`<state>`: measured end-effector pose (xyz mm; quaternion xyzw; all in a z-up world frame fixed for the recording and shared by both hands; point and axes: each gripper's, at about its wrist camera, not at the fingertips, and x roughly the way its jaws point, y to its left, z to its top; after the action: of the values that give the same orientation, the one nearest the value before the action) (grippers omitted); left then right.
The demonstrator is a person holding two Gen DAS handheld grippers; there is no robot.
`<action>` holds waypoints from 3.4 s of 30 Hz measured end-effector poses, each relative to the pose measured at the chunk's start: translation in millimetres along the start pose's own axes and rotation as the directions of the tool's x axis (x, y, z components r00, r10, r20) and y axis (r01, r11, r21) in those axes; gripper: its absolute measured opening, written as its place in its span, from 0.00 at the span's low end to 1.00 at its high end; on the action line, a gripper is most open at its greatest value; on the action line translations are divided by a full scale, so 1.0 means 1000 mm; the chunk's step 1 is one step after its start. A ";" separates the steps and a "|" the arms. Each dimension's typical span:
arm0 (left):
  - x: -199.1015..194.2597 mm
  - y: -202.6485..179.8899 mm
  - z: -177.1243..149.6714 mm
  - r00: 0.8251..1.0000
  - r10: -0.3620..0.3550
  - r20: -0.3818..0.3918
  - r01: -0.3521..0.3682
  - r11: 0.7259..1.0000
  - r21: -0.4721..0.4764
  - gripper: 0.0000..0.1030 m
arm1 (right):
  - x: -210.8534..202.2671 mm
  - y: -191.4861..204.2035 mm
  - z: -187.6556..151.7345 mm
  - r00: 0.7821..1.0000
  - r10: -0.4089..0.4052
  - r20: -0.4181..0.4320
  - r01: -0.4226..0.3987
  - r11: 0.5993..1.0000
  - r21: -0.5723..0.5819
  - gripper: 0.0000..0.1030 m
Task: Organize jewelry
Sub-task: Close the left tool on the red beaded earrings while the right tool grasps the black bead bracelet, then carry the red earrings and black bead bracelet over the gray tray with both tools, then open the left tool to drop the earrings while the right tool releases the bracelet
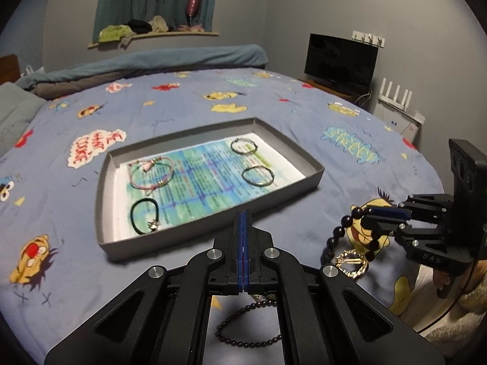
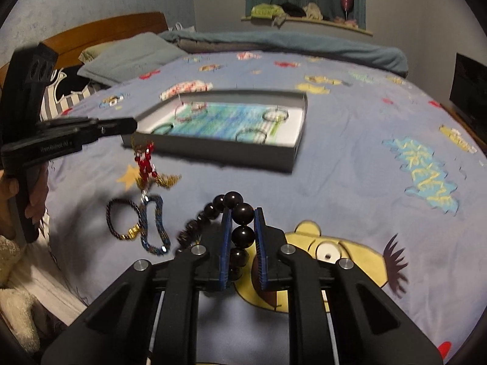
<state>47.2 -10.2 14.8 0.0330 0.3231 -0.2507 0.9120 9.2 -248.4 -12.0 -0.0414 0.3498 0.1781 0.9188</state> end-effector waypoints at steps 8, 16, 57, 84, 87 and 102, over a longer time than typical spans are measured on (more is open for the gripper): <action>-0.026 0.002 0.010 0.997 0.030 0.064 -0.030 1.000 -0.002 0.01 | -0.023 0.006 0.019 0.997 -0.024 0.069 0.025 1.000 -0.011 0.14; -0.053 0.011 0.026 0.992 0.056 0.117 -0.056 0.998 -0.002 0.01 | -0.041 0.010 0.039 0.991 -0.048 0.122 0.050 0.999 -0.015 0.14; 0.106 0.074 0.107 0.999 0.019 -0.034 -0.021 0.999 -0.034 0.01 | 0.152 -0.013 0.152 0.999 -0.042 0.029 0.042 0.999 0.029 0.14; 0.136 0.118 0.097 0.988 0.114 -0.104 -0.127 0.983 -0.130 0.31 | 0.160 -0.028 0.147 0.992 -0.113 -0.061 0.116 0.991 0.063 0.27; 0.127 0.118 0.096 0.985 0.140 -0.102 -0.154 0.978 -0.140 0.45 | 0.151 -0.028 0.148 0.992 -0.117 -0.045 0.120 0.990 0.069 0.33; 0.058 0.092 0.091 0.961 0.262 -0.092 -0.271 0.956 -0.110 0.81 | 0.104 -0.021 0.153 0.987 -0.151 0.055 0.147 0.986 0.084 0.81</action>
<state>182.0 24.5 41.6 0.0300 0.3650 -0.1037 0.9247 184.4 -206.6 33.2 -0.0254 0.3243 0.0959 0.9407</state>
